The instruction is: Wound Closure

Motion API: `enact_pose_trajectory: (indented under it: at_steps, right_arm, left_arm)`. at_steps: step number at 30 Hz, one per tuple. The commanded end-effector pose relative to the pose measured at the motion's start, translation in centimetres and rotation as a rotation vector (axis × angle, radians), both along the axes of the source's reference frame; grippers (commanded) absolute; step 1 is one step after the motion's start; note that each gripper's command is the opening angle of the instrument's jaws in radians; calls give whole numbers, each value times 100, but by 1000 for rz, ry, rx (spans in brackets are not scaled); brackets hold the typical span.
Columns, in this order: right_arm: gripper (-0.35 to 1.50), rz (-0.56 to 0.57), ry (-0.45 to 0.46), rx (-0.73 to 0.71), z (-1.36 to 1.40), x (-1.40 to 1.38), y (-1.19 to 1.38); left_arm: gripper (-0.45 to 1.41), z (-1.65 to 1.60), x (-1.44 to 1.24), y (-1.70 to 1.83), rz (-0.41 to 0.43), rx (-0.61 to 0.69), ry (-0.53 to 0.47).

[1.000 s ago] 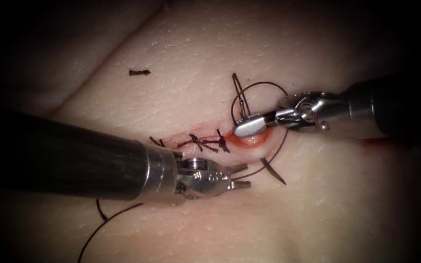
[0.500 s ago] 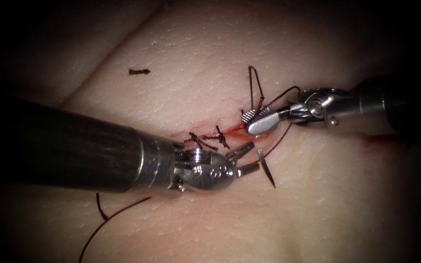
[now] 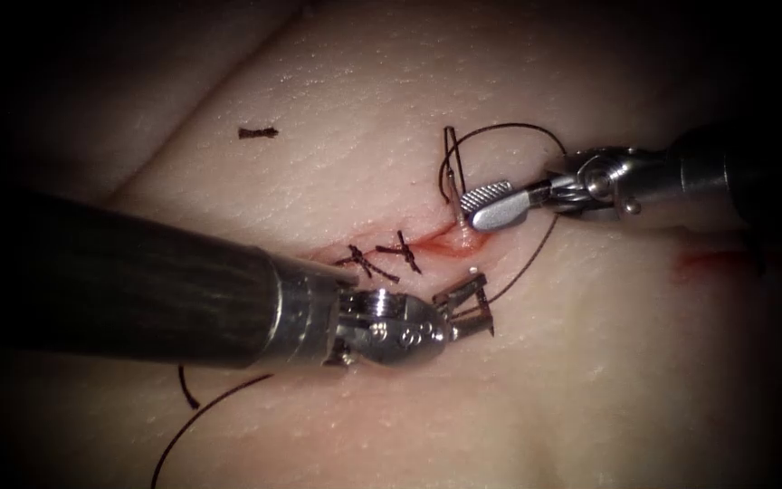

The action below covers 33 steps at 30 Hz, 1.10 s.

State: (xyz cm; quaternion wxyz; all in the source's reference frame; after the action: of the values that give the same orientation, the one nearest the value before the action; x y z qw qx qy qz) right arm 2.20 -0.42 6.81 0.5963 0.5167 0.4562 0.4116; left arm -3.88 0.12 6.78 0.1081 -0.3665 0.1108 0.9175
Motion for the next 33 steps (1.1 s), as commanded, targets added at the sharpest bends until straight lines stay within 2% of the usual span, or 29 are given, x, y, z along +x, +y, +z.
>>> enact_pose_trajectory:
  at_steps: [1,10,19,21,28,31,32,33]
  right_arm:
    - [136,7,-7,-23,3,3,-4]
    - [136,32,-36,-62,-9,-21,8]
    - [138,44,-20,-68,-25,-21,-3]
    - [135,42,-18,-73,-27,-22,-5]
    - [135,49,-13,-75,-28,-22,-10]
    - [133,48,-12,-75,-28,-23,-12]
    - [131,49,-10,-75,-28,-25,-12]
    - [131,49,-10,-75,-28,-25,-12]
  left_arm:
    - [41,4,-3,-5,1,2,-2]
    - [41,5,-7,0,6,-4,2]
    - [56,15,-21,14,2,-2,-8]
    - [54,18,-21,16,1,-2,-7]
    - [20,24,-18,21,7,-1,-17]
    - [10,24,-18,21,9,22,-51]
    - [-5,24,-18,23,14,32,-79]
    - [-5,24,-18,23,14,32,-79]
